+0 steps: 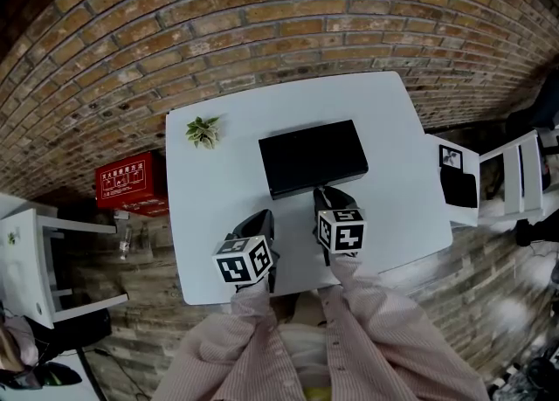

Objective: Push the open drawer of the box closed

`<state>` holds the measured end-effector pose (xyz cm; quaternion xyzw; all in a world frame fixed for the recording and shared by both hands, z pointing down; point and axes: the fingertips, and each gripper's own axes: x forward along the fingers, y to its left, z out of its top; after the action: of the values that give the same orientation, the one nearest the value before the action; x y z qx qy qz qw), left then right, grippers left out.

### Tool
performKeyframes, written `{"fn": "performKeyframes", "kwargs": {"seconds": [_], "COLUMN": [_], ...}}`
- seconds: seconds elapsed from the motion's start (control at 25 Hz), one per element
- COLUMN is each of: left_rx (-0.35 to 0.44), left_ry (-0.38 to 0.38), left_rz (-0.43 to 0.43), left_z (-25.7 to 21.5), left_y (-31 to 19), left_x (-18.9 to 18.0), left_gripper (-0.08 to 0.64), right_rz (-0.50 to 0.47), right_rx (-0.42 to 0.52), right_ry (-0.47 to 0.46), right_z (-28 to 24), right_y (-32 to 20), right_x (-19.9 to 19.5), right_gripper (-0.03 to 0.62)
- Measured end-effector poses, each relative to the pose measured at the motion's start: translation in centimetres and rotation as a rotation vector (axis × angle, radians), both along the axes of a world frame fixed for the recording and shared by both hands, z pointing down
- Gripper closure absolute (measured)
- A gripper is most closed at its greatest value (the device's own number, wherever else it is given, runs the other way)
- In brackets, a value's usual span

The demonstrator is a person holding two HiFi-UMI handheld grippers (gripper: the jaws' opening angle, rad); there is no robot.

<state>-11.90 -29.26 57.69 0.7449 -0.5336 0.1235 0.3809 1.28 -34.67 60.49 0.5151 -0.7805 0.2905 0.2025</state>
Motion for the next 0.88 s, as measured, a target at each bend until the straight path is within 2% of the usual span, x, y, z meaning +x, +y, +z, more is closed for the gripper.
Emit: {"fn": "performKeyframes", "kwargs": {"seconds": [0.52, 0.88], "left_rx": [0.000, 0.003], "left_ry": [-0.001, -0.005], "left_rz": [-0.004, -0.006], "left_z": [0.01, -0.17], "left_y": [-0.20, 0.43], "left_x": [-0.09, -0.07], "left_gripper": [0.565, 0.565], "right_rz": [0.009, -0.006], "right_rx": [0.006, 0.061], "right_ry": [0.004, -0.001], "right_z": [0.09, -0.50], "right_y": [-0.26, -0.05], "right_x": [-0.06, -0.11], "right_gripper": [0.515, 0.515]}}
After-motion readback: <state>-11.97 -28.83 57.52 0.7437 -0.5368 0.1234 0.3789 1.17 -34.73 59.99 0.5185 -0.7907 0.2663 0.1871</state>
